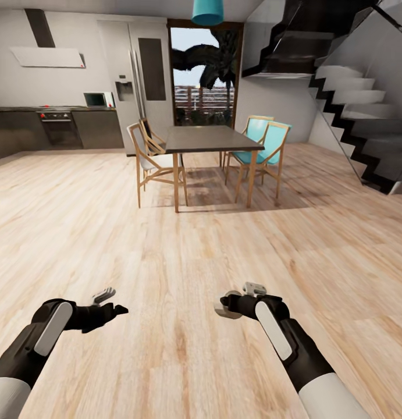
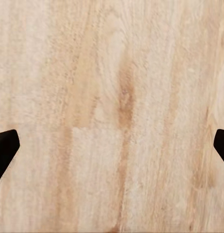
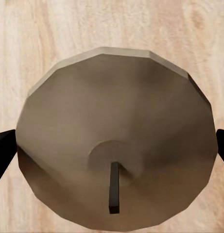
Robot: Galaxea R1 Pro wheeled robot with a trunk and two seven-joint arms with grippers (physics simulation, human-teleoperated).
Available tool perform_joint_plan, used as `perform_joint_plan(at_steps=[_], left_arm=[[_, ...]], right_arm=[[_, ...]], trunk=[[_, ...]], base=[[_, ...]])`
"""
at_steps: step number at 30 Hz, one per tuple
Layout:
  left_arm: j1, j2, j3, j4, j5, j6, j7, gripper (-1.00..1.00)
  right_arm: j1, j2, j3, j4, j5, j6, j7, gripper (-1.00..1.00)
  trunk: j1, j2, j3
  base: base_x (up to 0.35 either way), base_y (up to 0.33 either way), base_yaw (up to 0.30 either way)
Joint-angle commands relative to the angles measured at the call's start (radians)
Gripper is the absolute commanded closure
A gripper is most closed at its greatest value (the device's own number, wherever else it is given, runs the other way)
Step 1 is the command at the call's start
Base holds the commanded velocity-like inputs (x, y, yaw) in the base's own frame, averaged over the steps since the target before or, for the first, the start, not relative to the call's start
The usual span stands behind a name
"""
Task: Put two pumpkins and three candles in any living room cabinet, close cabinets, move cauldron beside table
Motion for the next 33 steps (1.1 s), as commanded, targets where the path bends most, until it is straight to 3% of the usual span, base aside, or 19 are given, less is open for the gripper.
perform_joint_plan(at_steps=[1, 7, 16, 33], left_arm=[[0.0, -0.001, 0.0, 0.0, 0.0, 0.0, 0.004, -1.0], [0.0, -0.003, 0.0, 0.0, -0.001, -0.013, 0.02, -1.0], [0.0, -0.002, -0.001, -0.006, 0.0, -0.03, 0.048, -1.0], [0.0, -0.002, -0.001, -0.005, 0.0, -0.032, 0.048, -1.0]], right_arm=[[0.0, 0.0, 0.001, 0.0, -0.001, -0.001, -0.001, 1.0], [0.0, 0.0, 0.0, 0.008, -0.003, -0.011, -0.002, 1.0], [0.0, 0.001, 0.002, 0.014, -0.002, -0.013, -0.002, 1.0], [0.0, 0.002, 0.006, 0.017, -0.002, -0.015, -0.002, 1.0]], trunk=[[0.0, 0.0, 0.004], [-0.003, 0.002, 0.027], [-0.003, 0.002, 0.027], [-0.003, 0.002, 0.027]], base=[[0.0, 0.0, 0.0], [-0.122, 0.0, 0.117], [-0.094, -0.01, 0.281], [0.232, -0.208, 0.291]])
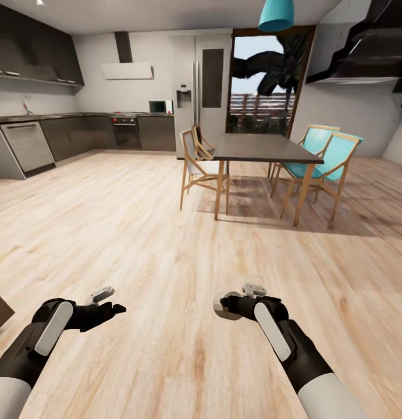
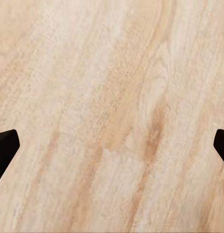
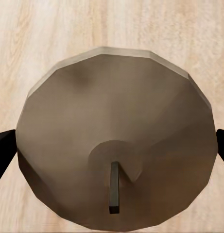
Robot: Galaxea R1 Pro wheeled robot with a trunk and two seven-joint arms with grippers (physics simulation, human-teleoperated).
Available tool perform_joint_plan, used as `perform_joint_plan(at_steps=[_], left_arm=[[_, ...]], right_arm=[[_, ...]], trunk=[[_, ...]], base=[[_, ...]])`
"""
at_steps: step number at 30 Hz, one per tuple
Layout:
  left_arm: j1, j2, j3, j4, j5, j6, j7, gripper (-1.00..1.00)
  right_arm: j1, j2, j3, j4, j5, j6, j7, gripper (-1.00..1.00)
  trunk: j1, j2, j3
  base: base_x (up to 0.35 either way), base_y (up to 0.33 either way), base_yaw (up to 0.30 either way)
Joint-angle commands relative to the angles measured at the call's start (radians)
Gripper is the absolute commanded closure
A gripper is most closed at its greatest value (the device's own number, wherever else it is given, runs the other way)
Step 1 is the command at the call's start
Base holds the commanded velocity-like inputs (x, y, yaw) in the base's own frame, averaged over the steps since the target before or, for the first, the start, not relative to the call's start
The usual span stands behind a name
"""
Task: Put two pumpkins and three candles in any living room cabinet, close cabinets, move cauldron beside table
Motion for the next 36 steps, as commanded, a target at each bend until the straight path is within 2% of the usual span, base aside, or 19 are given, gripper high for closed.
perform_joint_plan(at_steps=[1, 12, 20, 23, 29, 36], left_arm=[[0.0, 0.0, -0.001, 0.0, 0.0, 0.0, 0.0, -1.0], [0.0, 0.0, 0.0, 0.0, 0.0, 0.0, 0.0, -1.0], [0.0, 0.0, 0.001, 0.0, 0.0, 0.0, 0.0, -1.0], [0.0, 0.0, 0.001, 0.0, 0.0, -0.001, 0.0, -1.0], [0.0, 0.0, 0.001, 0.0, 0.0, -0.001, 0.0, -1.0], [0.0, 0.0, 0.0, 0.0, 0.0, 0.0, 0.001, -1.0]], right_arm=[[0.0, 0.001, 0.0, 0.0, -0.003, -0.001, -0.001, 1.0], [0.0, 0.005, 0.0, 0.039, 0.0, -0.001, -0.002, 1.0], [0.0, 0.005, 0.0, 0.041, 0.0, -0.02, -0.002, 1.0], [0.0, 0.005, 0.024, 0.042, -0.001, -0.057, -0.006, 1.0], [0.0, 0.005, 0.029, 0.041, -0.001, -0.061, -0.006, 1.0], [0.0, 0.006, 0.029, 0.041, -0.001, -0.059, -0.007, 1.0]], trunk=[[0.0, 0.0, 0.0], [0.0, 0.0, 0.0], [0.0, 0.0, 0.0], [0.0, 0.0, -0.001], [0.0, 0.0, -0.001], [0.0, 0.0, -0.001]], base=[[0.238, -0.262, 0.291], [0.135, -0.294, 0.291], [0.07, -0.051, 0.286], [0.294, -0.001, 0.06], [0.325, -0.004, 0.035], [0.22, -0.209, 0.258]])
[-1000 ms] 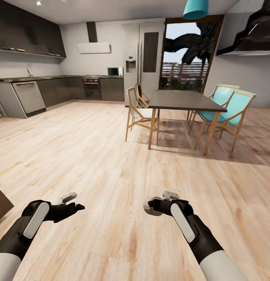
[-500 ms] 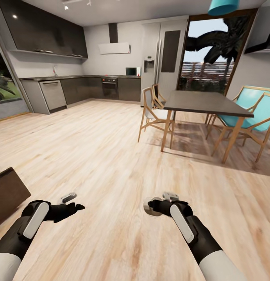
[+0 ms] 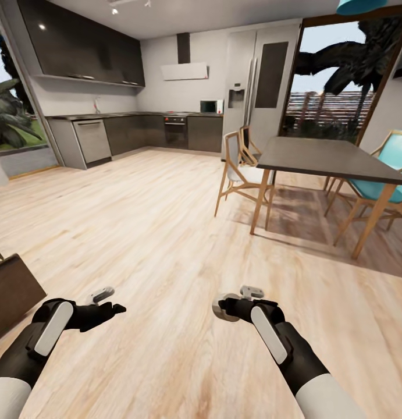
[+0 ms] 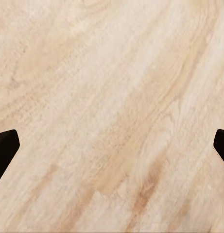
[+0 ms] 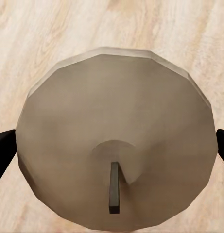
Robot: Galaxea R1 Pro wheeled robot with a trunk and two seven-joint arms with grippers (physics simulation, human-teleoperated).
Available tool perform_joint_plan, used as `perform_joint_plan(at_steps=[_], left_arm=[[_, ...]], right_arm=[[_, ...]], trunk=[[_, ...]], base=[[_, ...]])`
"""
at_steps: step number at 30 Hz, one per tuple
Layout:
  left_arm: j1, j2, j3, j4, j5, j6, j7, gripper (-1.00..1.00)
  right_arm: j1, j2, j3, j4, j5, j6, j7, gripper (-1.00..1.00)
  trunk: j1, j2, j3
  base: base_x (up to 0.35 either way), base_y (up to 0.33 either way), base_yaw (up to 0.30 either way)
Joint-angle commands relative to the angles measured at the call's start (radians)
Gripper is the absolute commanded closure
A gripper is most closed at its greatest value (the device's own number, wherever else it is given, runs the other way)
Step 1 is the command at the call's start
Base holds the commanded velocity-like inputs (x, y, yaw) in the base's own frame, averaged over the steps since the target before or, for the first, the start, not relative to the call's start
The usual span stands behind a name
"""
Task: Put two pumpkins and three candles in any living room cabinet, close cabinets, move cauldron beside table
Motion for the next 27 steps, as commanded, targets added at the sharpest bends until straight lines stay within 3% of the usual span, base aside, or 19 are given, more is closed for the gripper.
perform_joint_plan(at_steps=[1, 10, 27], left_arm=[[0.0, 0.0, 0.0, 0.0, 0.0, 0.0, 0.0, -1.0], [0.0, 0.0, 0.001, 0.0, 0.0, 0.0, 0.0, -1.0], [0.0, 0.0, 0.001, 0.0, 0.0, 0.001, 0.0, -1.0]], right_arm=[[0.0, 0.0, 0.001, 0.0, -0.003, 0.0, -0.001, 1.0], [0.0, 0.0, 0.045, 0.0, -0.003, 0.002, -0.019, 1.0], [0.0, 0.0, 0.053, 0.001, -0.004, 0.005, -0.022, 1.0]], trunk=[[0.0, 0.0, 0.0], [0.0, 0.0, 0.0], [0.0, 0.0, 0.0]], base=[[0.114, -0.309, 0.288], [0.125, -0.263, 0.292], [0.046, -0.01, 0.292]])
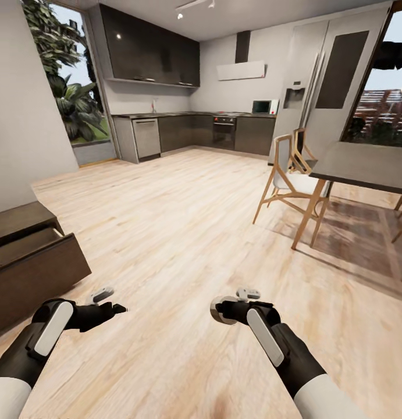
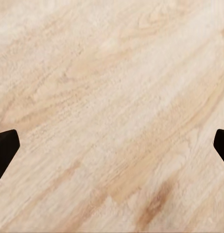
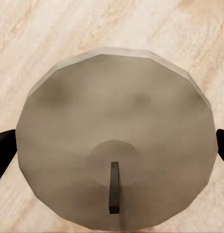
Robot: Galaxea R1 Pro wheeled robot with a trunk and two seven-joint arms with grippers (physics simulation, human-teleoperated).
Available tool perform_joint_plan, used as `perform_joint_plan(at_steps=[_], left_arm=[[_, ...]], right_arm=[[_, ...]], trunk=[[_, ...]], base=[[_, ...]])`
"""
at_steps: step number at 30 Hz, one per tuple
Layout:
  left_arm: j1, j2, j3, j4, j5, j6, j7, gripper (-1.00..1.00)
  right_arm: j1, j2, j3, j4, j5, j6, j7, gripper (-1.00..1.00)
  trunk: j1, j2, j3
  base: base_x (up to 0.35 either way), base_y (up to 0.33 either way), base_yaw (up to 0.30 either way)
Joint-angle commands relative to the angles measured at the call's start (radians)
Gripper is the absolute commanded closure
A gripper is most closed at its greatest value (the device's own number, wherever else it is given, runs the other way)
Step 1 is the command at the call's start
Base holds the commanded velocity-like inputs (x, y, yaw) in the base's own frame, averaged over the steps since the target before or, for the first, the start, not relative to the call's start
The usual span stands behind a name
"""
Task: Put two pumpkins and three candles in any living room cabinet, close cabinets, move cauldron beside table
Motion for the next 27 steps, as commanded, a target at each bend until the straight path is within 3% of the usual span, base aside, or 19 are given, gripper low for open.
perform_joint_plan(at_steps=[1, 6, 10, 20, 27], left_arm=[[0.0, 0.0, 0.0, 0.0, 0.0, 0.0, 0.0, -1.0], [0.0, -0.001, 0.001, -0.001, 0.003, -0.001, -0.002, -1.0], [0.0, -0.001, 0.001, -0.001, 0.005, 0.001, -0.002, -1.0], [0.0, -0.001, 0.0, -0.002, 0.008, 0.004, -0.002, -1.0], [0.0, -0.001, 0.0, -0.002, 0.007, 0.005, -0.002, -1.0]], right_arm=[[0.0, 0.0, 0.0, 0.0, -0.002, -0.001, -0.001, 1.0], [0.0, 0.0, 0.001, 0.0, -0.002, -0.001, -0.001, 1.0], [0.0, 0.0, 0.001, 0.0, -0.002, -0.001, -0.001, 1.0], [0.0, 0.021, 0.001, -0.001, -0.001, 0.001, -0.001, 1.0], [0.0, 0.023, -0.001, -0.003, 0.0, -0.007, -0.001, 1.0]], trunk=[[0.0, 0.0, 0.0], [0.0, 0.0, 0.0], [-0.002, 0.001, 0.015], [-0.04, 0.071, 0.047], [-0.067, 0.12, 0.068]], base=[[0.194, -0.02, 0.292], [0.067, -0.008, 0.292], [0.008, -0.001, 0.292], [0.001, 0.0, 0.29], [0.0, 0.0, 0.082]])
